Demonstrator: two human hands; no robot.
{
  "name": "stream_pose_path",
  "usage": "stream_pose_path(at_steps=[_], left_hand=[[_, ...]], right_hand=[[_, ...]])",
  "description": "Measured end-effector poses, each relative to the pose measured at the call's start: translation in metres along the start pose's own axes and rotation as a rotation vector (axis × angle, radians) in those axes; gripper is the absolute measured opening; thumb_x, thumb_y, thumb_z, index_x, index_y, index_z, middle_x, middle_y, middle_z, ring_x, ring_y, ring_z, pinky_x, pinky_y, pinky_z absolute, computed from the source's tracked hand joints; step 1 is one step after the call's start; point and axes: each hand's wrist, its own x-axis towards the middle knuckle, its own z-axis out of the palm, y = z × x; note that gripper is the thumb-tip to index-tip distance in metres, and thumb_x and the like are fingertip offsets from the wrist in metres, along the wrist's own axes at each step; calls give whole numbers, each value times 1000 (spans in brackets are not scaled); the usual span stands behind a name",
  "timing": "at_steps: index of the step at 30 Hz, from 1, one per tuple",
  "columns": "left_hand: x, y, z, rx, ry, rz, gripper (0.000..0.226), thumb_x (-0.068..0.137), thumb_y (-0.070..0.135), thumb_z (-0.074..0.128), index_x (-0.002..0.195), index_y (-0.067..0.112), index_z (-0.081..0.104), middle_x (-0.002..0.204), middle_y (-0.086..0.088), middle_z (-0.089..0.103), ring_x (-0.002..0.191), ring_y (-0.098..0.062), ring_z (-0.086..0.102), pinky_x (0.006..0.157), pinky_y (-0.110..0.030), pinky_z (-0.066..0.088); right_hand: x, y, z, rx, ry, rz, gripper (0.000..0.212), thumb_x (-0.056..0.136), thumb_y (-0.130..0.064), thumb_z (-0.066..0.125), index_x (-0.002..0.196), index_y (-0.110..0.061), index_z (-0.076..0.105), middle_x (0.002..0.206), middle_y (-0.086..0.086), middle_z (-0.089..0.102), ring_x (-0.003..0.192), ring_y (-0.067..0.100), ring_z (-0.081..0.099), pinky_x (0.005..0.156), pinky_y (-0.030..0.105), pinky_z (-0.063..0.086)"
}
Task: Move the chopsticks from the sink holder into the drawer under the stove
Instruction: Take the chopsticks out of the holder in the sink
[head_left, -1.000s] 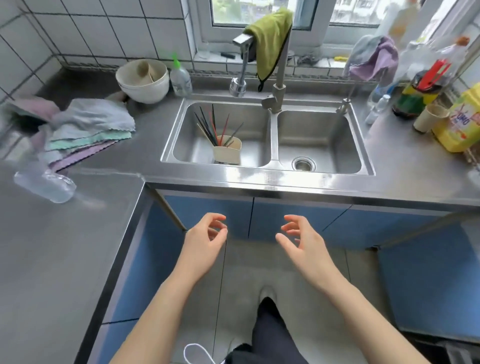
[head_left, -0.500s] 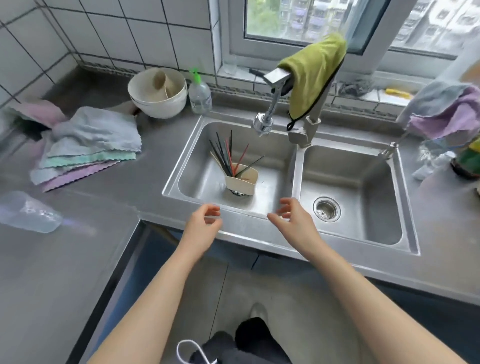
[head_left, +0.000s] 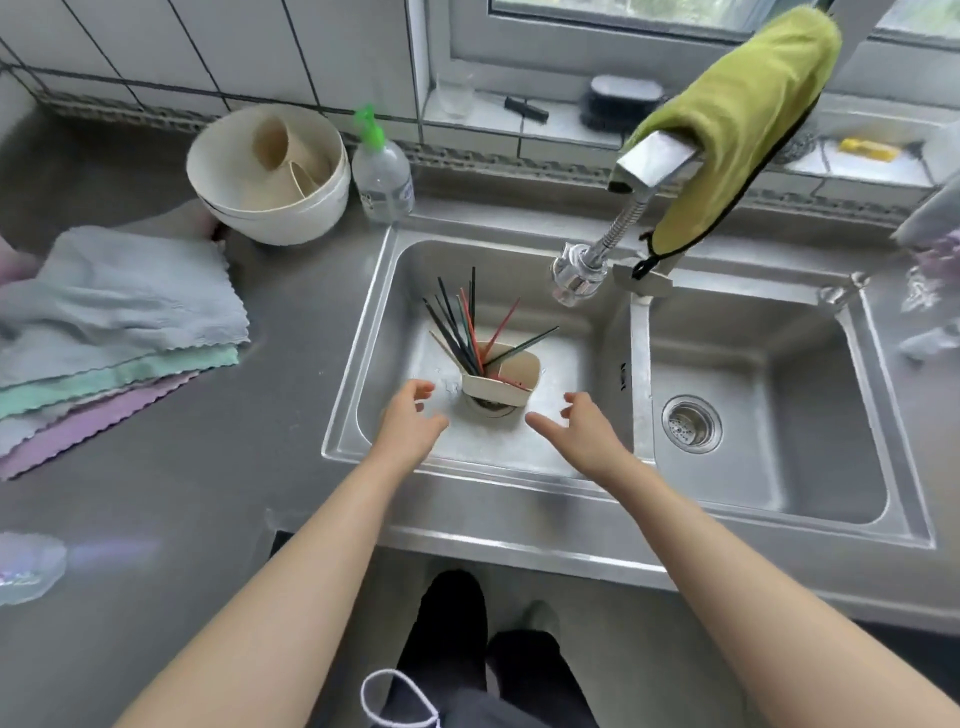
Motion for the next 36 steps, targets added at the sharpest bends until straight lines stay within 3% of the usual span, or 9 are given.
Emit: stream_pose_path(at_steps=[5, 10, 20, 23, 25, 28, 29, 32, 36], left_hand=[[46, -9, -3, 28, -69, 5, 69, 89, 9, 64, 150, 12, 31, 156, -6, 38, 143, -26, 38, 118, -42, 35], [84, -15, 7, -42, -114, -16, 85, 89, 15, 68, 156, 17, 15, 163, -3, 27, 148, -26, 31, 121, -42, 30], [148, -8, 27, -178, -57, -13, 88, 85, 10, 73, 155, 16, 20, 159, -4, 35, 145, -24, 35, 111, -31, 31], [155, -3, 30, -209, -42, 21, 80, 82, 5, 75, 148, 12, 33, 148, -7, 49, 132, -17, 47, 106, -28, 36], [163, 1, 33, -244, -29, 32, 74, 79, 3, 78, 143, 10, 41, 138, -8, 59, 119, -17, 58, 102, -27, 46], [173, 9, 34, -291, -11, 38, 69, 77, 4, 80, 138, 10, 49, 123, -7, 68, 100, -16, 67, 90, -22, 53], [176, 12, 34, -309, -8, 38, 66, 76, 4, 81, 135, 11, 51, 118, -5, 69, 96, -16, 68, 88, -22, 54], [178, 17, 33, -345, -1, 34, 47, 76, 3, 81, 119, 5, 61, 105, -10, 71, 90, -18, 68, 85, -24, 55], [178, 19, 34, -309, 1, 45, 22, 81, 7, 79, 100, 3, 69, 96, -16, 73, 90, -26, 69, 89, -34, 54]], right_hand=[[37, 6, 22, -138, -18, 27, 101, 82, -59, 60, 148, 0, 11, 154, 17, 27, 140, 35, 26, 113, 44, 22], [75, 11, 40, -197, -48, 73, 108, 80, -64, 56, 150, -2, 1, 157, 17, 19, 142, 37, 20, 116, 44, 17], [150, 1, 29, -39, -30, 44, 111, 74, -66, 62, 151, -16, -1, 158, 10, 17, 144, 32, 13, 117, 42, 16], [161, -10, 27, 17, -15, -20, 109, 73, -63, 66, 151, -18, 4, 157, 10, 19, 144, 28, 17, 117, 43, 19], [171, -20, 26, 82, -8, -86, 108, 70, -56, 74, 151, -24, 11, 154, 8, 27, 140, 25, 29, 114, 41, 27], [181, -38, 24, 136, -34, -180, 100, 60, -58, 78, 144, -33, 29, 143, 3, 40, 108, 16, 60, 91, 29, 49], [185, -44, 23, 120, -44, -204, 97, 56, -62, 75, 140, -35, 35, 140, 1, 43, 105, 17, 61, 89, 30, 50], [196, -55, 26, 75, -91, -268, 80, 61, -58, 73, 133, -40, 45, 133, -4, 51, 123, 21, 48, 101, 46, 44], [209, -64, 29, 95, -192, -299, 59, 75, -42, 72, 130, -39, 50, 131, -3, 56, 127, 17, 45, 106, 47, 39]])
